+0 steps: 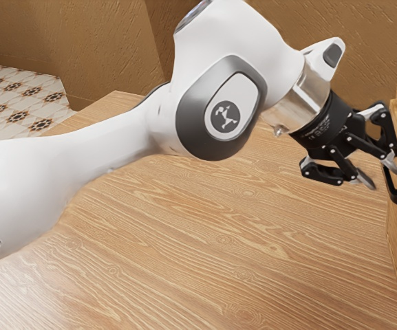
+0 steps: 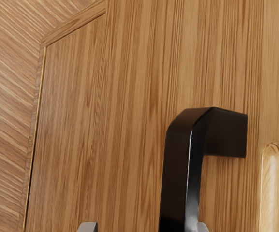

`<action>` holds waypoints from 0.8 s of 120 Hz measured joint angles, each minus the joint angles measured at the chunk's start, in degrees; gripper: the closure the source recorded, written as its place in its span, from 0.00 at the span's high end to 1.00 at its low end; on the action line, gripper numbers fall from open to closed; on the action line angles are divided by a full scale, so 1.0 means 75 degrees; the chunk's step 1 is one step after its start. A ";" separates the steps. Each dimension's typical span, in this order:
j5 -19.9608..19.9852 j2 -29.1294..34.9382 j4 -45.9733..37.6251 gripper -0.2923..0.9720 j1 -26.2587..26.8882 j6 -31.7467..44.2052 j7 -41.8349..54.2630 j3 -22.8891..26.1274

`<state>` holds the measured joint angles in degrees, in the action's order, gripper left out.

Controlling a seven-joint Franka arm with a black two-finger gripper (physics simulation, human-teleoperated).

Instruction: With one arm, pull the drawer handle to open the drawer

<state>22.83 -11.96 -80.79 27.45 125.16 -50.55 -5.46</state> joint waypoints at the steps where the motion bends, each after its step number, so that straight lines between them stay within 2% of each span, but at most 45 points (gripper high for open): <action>1: -0.0001 0.0005 -0.0007 0.34 -0.0001 0.0001 0.0001 -0.0002; 41: -0.0022 0.0423 -0.0473 0.28 0.0018 0.0011 0.0040 -0.0038; 96: -0.0022 0.0941 -0.1060 0.25 0.0020 0.0017 0.0051 -0.0069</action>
<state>22.67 -4.91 -88.74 27.60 125.29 -50.17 -5.98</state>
